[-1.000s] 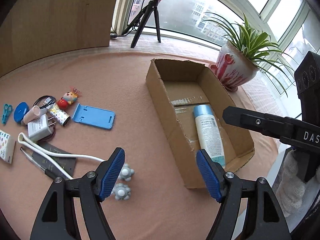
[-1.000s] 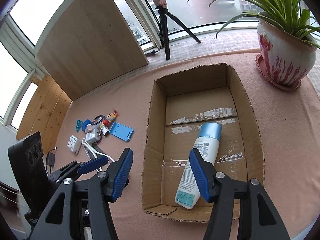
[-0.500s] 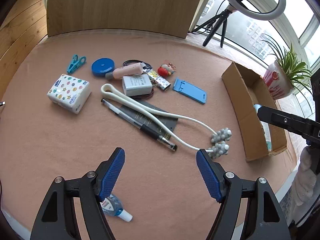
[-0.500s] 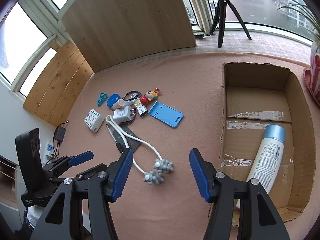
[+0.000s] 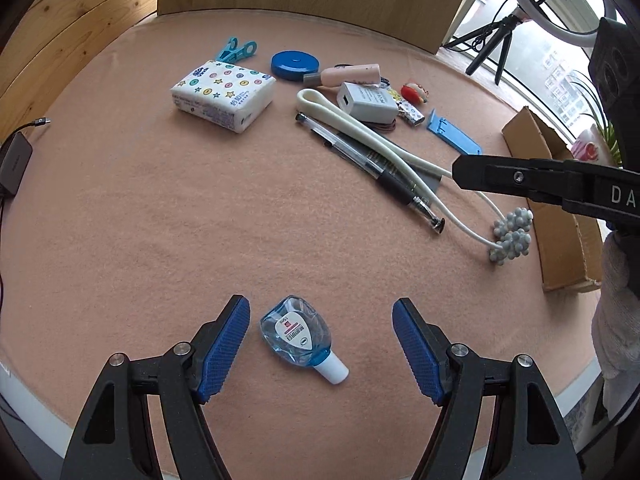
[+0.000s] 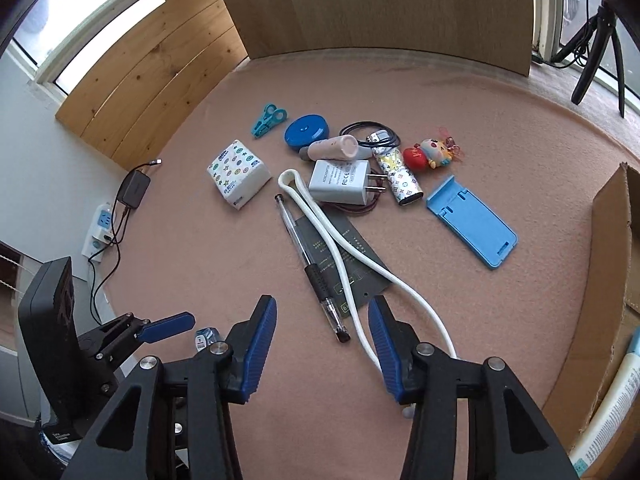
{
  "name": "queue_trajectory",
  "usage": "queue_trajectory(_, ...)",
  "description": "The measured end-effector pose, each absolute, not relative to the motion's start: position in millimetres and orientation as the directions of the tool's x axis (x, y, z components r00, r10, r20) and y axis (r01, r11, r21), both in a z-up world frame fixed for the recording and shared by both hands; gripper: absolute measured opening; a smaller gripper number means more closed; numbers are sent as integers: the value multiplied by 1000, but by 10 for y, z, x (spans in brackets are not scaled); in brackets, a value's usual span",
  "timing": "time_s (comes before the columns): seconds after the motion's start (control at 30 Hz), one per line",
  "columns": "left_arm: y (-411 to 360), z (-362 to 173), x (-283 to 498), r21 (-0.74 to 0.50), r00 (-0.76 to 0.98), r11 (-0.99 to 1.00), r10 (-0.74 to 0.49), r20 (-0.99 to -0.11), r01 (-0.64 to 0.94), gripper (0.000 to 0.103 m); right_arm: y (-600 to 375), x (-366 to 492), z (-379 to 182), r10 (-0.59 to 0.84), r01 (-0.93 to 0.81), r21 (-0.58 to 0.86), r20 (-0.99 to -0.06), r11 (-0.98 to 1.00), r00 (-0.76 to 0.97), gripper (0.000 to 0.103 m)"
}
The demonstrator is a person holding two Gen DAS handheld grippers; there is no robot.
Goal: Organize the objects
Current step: 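Grasp the blue sanitizer bottle with the left gripper while the right approaches the pen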
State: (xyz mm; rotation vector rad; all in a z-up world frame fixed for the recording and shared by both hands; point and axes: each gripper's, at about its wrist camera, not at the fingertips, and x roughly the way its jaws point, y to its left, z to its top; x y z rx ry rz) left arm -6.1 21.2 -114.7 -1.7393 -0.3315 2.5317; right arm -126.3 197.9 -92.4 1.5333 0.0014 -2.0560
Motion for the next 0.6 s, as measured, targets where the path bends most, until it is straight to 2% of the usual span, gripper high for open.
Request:
queue_trajectory(0.23, 148, -1259, 50, -188, -350, -977, 142, -926, 100, 76, 1664, -1325, -1097, -391, 495, 276, -909, -824, -145, 33)
queue_trajectory(0.37, 170, -1256, 70, -152, -370, -984, 108, -923, 91, 71, 1530, -1368, -1188, -364, 513, 250, -922, -821, -133, 28)
queue_trajectory(0.6, 156, -1240, 73, -84, -396, -994, 49, -917, 72, 46, 1364, -1435, -1291, -341, 524, 229, -932, -821, -126, 25)
